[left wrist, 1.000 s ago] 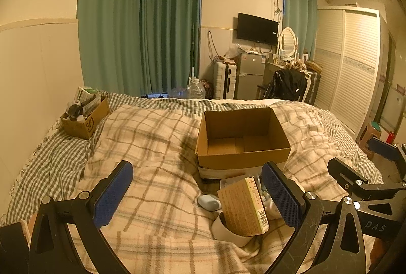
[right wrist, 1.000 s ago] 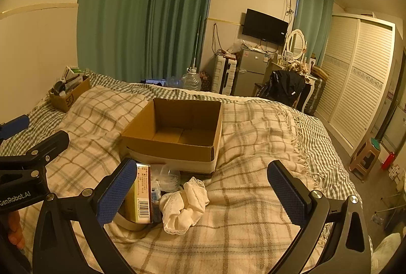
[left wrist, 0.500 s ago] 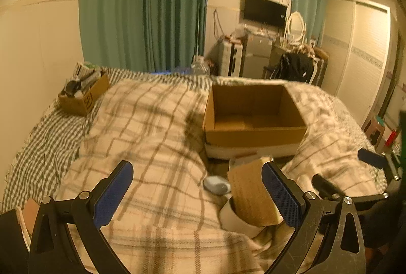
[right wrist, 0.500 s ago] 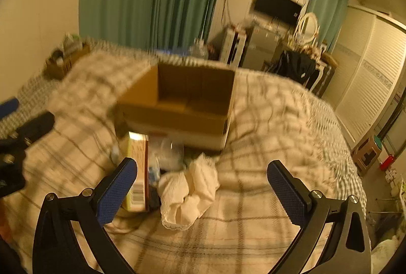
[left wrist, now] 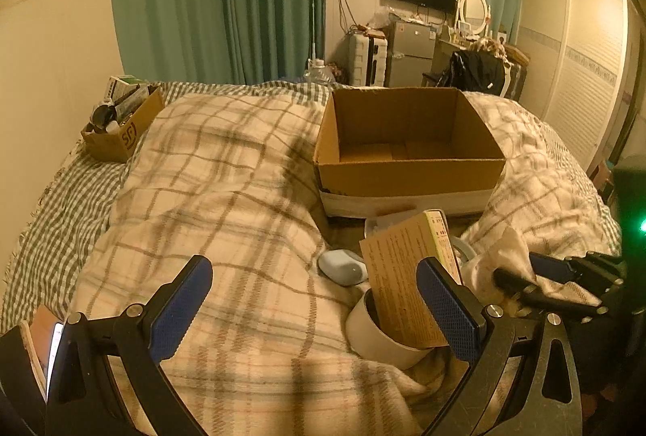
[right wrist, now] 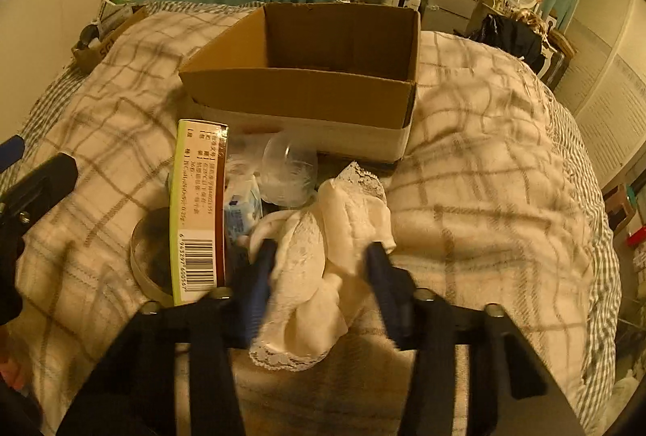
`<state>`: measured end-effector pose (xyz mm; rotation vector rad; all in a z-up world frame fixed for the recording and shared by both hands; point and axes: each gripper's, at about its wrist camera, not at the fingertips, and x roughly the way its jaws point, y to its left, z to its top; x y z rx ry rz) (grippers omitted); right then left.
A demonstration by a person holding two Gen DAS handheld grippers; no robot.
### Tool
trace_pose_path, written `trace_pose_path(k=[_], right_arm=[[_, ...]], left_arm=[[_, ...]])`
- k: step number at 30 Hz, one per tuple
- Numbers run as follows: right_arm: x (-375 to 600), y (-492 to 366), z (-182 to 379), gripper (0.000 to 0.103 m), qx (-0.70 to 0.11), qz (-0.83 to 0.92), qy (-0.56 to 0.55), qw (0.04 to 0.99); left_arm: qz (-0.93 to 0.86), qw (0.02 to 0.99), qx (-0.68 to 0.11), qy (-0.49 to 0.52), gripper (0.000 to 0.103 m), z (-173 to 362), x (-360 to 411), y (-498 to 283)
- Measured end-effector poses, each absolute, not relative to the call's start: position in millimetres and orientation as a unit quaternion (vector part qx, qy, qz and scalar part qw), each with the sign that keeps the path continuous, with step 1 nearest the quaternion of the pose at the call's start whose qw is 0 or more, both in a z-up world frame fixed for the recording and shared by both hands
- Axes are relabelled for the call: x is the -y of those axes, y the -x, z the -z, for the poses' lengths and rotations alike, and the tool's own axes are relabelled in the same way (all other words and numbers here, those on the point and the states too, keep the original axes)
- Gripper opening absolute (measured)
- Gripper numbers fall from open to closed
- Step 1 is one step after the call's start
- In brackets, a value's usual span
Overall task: Organize objects
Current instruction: 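Grasp the white lace cloth with the right gripper, then grasp the tan medicine box with the left gripper while the right gripper holds the cloth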
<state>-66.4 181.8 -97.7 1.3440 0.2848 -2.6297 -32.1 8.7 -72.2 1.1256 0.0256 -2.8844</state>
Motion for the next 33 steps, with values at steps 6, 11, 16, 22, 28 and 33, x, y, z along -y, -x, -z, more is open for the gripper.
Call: trace_pose_path(k=[6, 11, 16, 22, 28, 33], right_arm=[[-205.9, 51.6, 53.6, 0.013, -0.084, 0.915, -0.386, 0.086], [-227.6, 55.5, 32.7, 0.013, -0.070, 0.925, -0.365, 0.071], [-244.8, 58.8, 41.0, 0.013, -0.050, 0.923, -0.373, 0.077], [-252.4, 62.2, 55.6, 0.013, -0.038, 0.918, -0.387, 0.085], [-248.0, 56.8, 55.2, 0.013, -0.043, 0.918, -0.385, 0.089], [-242.9, 51.3, 51.1, 0.013, -0.048, 0.919, -0.381, 0.091]], left_arm=[[0.928, 0.004, 0.003, -0.372, 0.103, 74.4, -34.7, 36.1], [0.920, -0.006, 0.022, -0.391, 0.099, 86.8, -66.0, 47.4], [0.907, -0.012, 0.044, -0.418, 0.087, 106.3, -86.8, 56.2], [0.896, -0.023, 0.048, -0.442, 0.072, 119.6, -90.6, 59.6], [0.891, -0.035, 0.057, -0.449, 0.056, 113.5, -84.6, 44.0], [0.897, -0.022, 0.045, -0.440, 0.045, 98.6, -76.1, 46.6]])
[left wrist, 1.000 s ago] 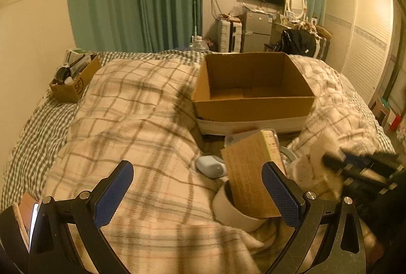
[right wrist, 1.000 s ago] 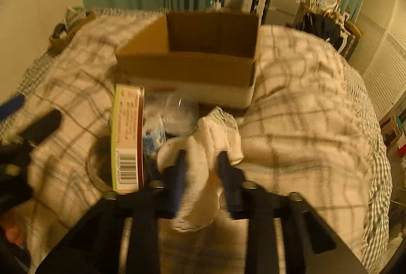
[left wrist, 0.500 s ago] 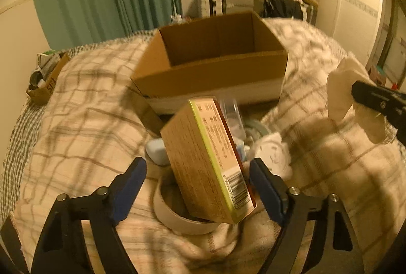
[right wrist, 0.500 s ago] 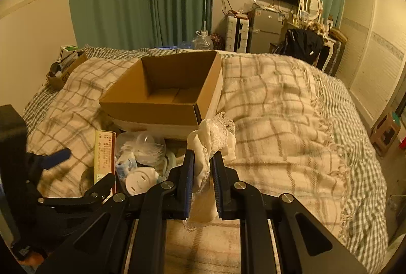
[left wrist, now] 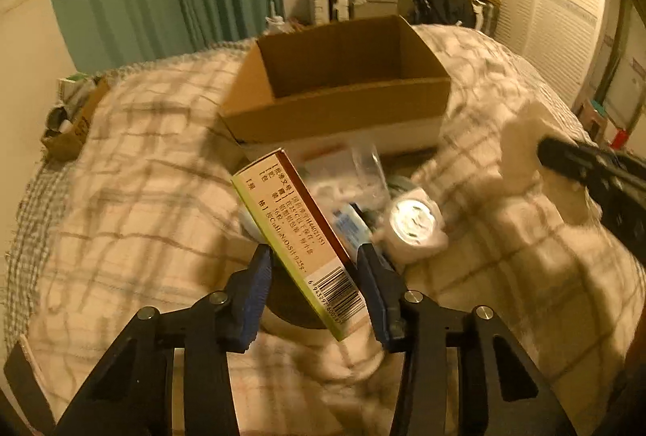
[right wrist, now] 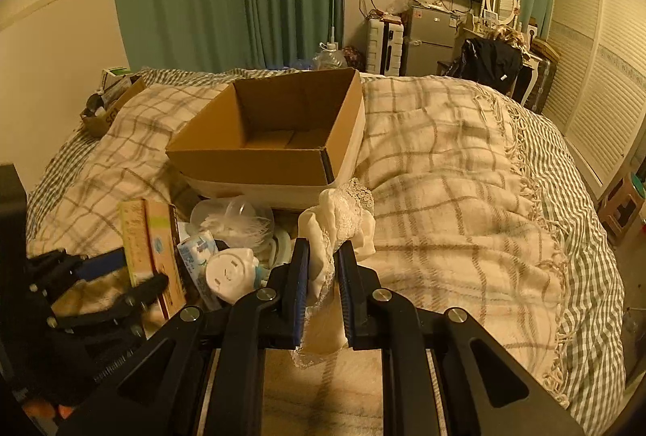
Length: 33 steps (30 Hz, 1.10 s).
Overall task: Organize objects
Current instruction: 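Grasp the tan medicine box with the left gripper while the right gripper holds the cloth, then carry the medicine box and cloth into the cardboard box and open both grippers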
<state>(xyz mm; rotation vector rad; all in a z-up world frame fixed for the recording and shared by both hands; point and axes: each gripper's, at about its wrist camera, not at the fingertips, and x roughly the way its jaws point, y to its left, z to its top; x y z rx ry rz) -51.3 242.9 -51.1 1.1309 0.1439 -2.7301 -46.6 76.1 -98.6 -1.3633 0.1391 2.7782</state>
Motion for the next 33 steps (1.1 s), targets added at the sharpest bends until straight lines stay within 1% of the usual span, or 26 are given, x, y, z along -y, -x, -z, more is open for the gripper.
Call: trace_pose_path(k=[2, 4, 6, 8, 11, 12, 15, 16, 18, 20, 23, 26, 31, 33], right_arm=[[-240.7, 50.2, 49.9, 0.013, -0.050, 0.919, -0.381, 0.092], [-238.0, 49.0, 49.4, 0.013, -0.053, 0.918, -0.381, 0.092], [-235.7, 48.4, 49.2, 0.013, -0.056, 0.918, -0.382, 0.092], [-235.7, 47.7, 50.0, 0.013, -0.057, 0.917, -0.383, 0.093], [-235.6, 47.9, 52.0, 0.013, -0.060, 0.916, -0.387, 0.090], [-235.8, 48.1, 52.1, 0.013, -0.060, 0.916, -0.387, 0.089], [-235.0, 48.6, 51.8, 0.013, -0.061, 0.916, -0.387, 0.086], [-234.3, 47.8, 51.1, 0.013, -0.063, 0.916, -0.386, 0.086], [-233.0, 45.4, 49.2, 0.013, -0.064, 0.917, -0.384, 0.089], [-230.7, 42.1, 46.4, 0.013, -0.067, 0.918, -0.381, 0.090], [-227.8, 38.0, 39.6, 0.013, -0.067, 0.921, -0.374, 0.090], [-223.4, 32.2, 29.2, 0.013, -0.066, 0.925, -0.363, 0.094], [-214.9, 25.0, 4.0, 0.013, -0.069, 0.932, -0.340, 0.108], [-212.5, 24.9, -9.4, 0.013, -0.067, 0.934, -0.330, 0.117]], left_arm=[[-0.893, 0.023, -0.037, 0.449, 0.045, 101.7, -77.7, 58.5], [-0.886, 0.022, -0.021, 0.463, 0.050, 109.7, -78.2, 73.6], [-0.883, 0.007, -0.023, 0.468, 0.062, 117.5, -82.7, 88.6], [-0.879, -0.014, -0.040, 0.475, 0.070, 125.5, -87.2, 100.9], [-0.868, -0.014, -0.033, 0.495, 0.070, 135.3, -86.4, 106.0], [-0.867, -0.011, -0.031, 0.497, 0.068, 136.3, -87.0, 103.2], [-0.871, 0.014, -0.051, 0.488, 0.055, 137.9, -91.9, 91.7], [-0.873, 0.017, -0.051, 0.485, 0.052, 135.6, -90.1, 87.3], [-0.876, 0.024, -0.038, 0.480, 0.039, 127.7, -85.0, 82.4], [-0.883, 0.033, -0.024, 0.468, 0.029, 113.4, -76.2, 76.2], [-0.895, 0.056, -0.002, 0.443, 0.029, 87.8, -66.2, 68.3], [-0.910, 0.060, -0.007, 0.411, 0.029, 62.9, -62.5, 60.3], [-0.919, 0.080, 0.014, 0.385, 0.029, 29.5, -55.6, 61.1], [-0.926, 0.081, 0.009, 0.369, 0.029, 13.3, -53.1, 61.7]])
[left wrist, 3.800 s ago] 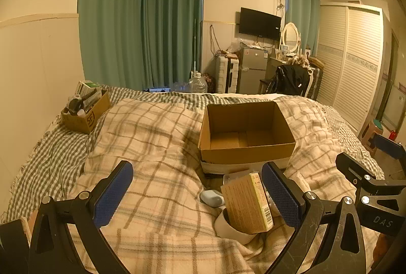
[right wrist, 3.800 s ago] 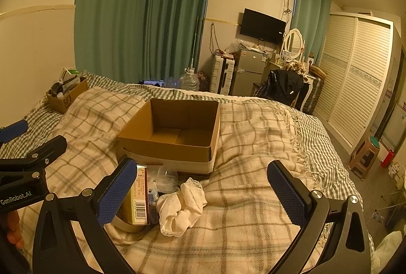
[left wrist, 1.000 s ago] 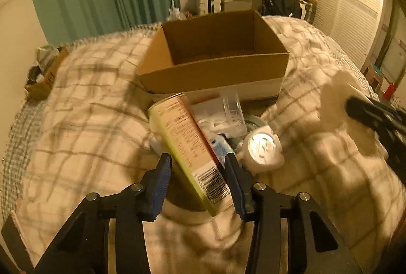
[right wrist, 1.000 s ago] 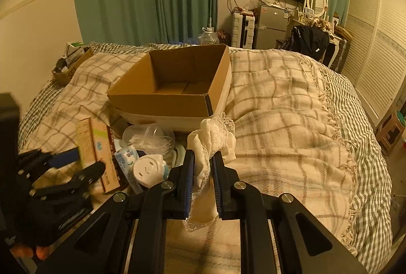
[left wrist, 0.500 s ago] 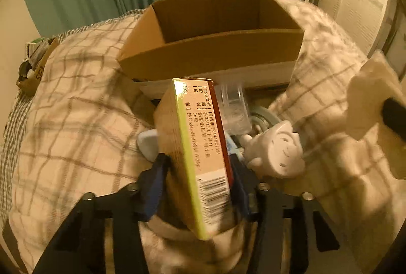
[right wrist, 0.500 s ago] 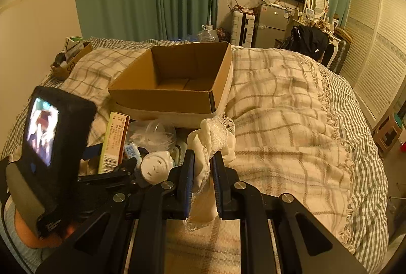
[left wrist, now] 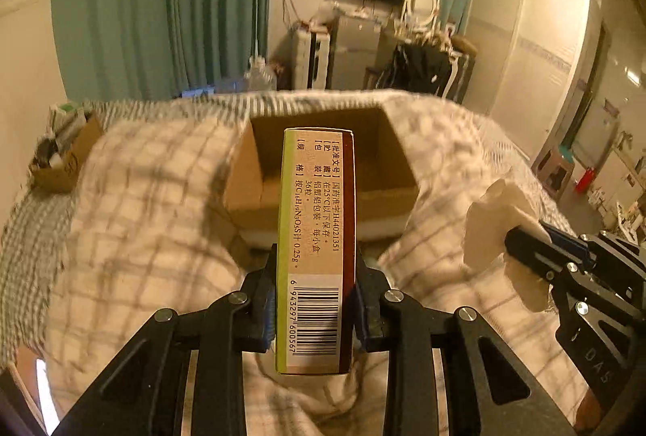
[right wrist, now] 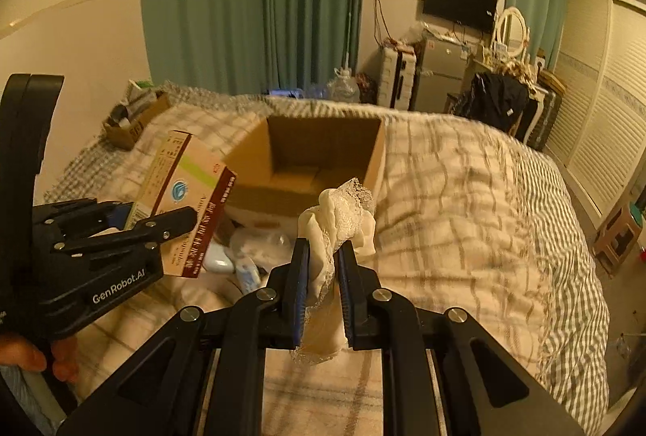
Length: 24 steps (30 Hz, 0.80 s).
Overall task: Organize objects
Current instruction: 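Carry the medicine box and cloth into the cardboard box and open both grippers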
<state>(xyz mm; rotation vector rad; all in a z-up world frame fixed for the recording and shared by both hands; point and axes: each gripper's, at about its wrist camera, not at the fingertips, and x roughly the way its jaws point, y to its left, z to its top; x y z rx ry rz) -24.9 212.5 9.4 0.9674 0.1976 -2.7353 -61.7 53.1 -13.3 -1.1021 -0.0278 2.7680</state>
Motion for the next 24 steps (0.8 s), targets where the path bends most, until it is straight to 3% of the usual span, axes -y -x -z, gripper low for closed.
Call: trace_pose_path(k=[13, 24], right_arm=[[-185.0, 110.2, -88.1, 0.011, -0.088, 0.937, -0.298, 0.158], [-158.1, 235.0, -33.4, 0.008, -0.096, 0.919, -0.354, 0.146]], left_arm=[[-0.943, 0.088, -0.007, 0.322, 0.029, -52.0, -35.8, 141.8], [-0.924, 0.093, 0.000, 0.372, 0.029, 15.5, -37.2, 237.7]])
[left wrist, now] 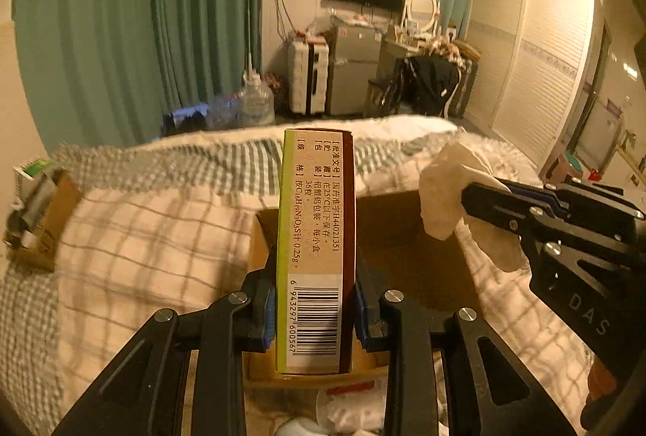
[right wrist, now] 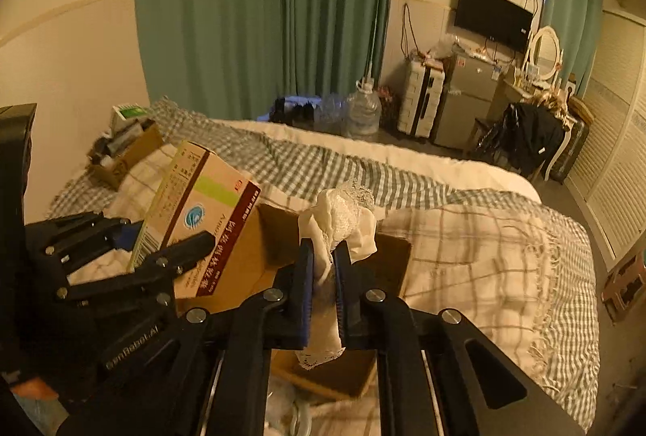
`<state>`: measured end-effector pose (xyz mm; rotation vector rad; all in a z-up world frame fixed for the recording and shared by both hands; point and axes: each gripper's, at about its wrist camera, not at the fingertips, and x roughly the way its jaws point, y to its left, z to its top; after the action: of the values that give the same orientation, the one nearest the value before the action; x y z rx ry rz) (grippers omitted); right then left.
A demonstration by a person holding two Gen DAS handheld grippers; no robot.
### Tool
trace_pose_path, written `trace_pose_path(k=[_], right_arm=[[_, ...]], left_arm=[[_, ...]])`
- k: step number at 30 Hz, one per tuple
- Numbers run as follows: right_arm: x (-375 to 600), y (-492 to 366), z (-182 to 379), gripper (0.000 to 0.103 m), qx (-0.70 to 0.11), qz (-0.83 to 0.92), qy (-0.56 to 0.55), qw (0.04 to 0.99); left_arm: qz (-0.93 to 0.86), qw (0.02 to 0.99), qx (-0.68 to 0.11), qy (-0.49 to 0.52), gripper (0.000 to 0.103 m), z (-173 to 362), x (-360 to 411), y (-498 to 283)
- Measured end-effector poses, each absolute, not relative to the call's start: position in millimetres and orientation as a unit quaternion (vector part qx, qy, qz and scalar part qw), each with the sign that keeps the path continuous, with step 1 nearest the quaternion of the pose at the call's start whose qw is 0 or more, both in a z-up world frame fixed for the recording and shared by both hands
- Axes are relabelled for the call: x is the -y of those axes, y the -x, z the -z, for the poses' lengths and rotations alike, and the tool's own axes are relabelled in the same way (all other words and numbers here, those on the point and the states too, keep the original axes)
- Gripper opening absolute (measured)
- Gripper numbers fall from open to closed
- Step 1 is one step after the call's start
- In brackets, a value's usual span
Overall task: Organize objects
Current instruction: 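Carry the medicine box and cloth into the cardboard box and open both grippers, then grasp the tan paper tape ring with the left gripper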
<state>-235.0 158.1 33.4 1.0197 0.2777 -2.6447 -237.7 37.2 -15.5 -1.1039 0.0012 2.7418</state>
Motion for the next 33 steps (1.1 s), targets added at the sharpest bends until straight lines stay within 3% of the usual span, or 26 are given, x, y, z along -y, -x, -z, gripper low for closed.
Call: trace_pose_path(k=[7, 13, 15, 16, 17, 18, 19, 20, 22, 25, 33], right_arm=[[-161.6, 279.5, 24.2, 0.007, -0.092, 0.903, -0.395, 0.144], [-165.0, 287.6, 40.9, 0.008, -0.090, 0.900, -0.401, 0.147], [-167.7, 283.7, 31.6, 0.011, -0.071, 0.900, -0.402, 0.153], [-170.3, 280.8, 24.4, 0.016, -0.062, 0.902, -0.397, 0.155], [-172.4, 276.9, 15.9, 0.028, -0.056, 0.905, -0.392, 0.156], [-175.6, 270.1, 3.0, 0.035, -0.054, 0.908, -0.385, 0.155], [-175.8, 265.8, -6.5, 0.052, -0.053, 0.911, -0.379, 0.153], [-177.7, 258.3, -19.3, 0.059, -0.051, 0.917, -0.366, 0.151], [-183.8, 239.9, -46.4, 0.060, -0.049, 0.925, -0.345, 0.151], [-190.0, 209.0, -85.1, 0.069, -0.058, 0.935, -0.318, 0.147], [-201.9, 120.0, -151.9, 0.077, -0.082, 0.952, -0.267, 0.123]], left_arm=[[-0.909, 0.097, 0.003, 0.406, 0.029, 69.5, -37.7, 271.1], [-0.905, 0.104, 0.004, 0.412, 0.031, 78.2, -35.5, 279.1], [-0.909, 0.108, 0.003, 0.401, 0.042, 68.8, -35.6, 274.0], [-0.913, 0.107, 0.001, 0.395, 0.051, 61.8, -36.8, 272.5], [-0.917, 0.100, -0.002, 0.385, 0.069, 51.4, -36.6, 268.4], [-0.922, 0.094, -0.005, 0.376, 0.077, 43.2, -37.8, 264.5], [-0.925, 0.092, -0.006, 0.367, 0.078, 35.3, -37.2, 260.2], [-0.929, 0.091, -0.008, 0.360, 0.078, 25.1, -37.0, 254.3], [-0.934, 0.086, -0.012, 0.347, 0.081, 4.1, -34.8, 240.8], [-0.943, 0.071, -0.017, 0.323, 0.095, -28.4, -30.9, 215.5], [-0.955, 0.049, -0.031, 0.292, 0.103, -85.7, -16.4, 135.0]])
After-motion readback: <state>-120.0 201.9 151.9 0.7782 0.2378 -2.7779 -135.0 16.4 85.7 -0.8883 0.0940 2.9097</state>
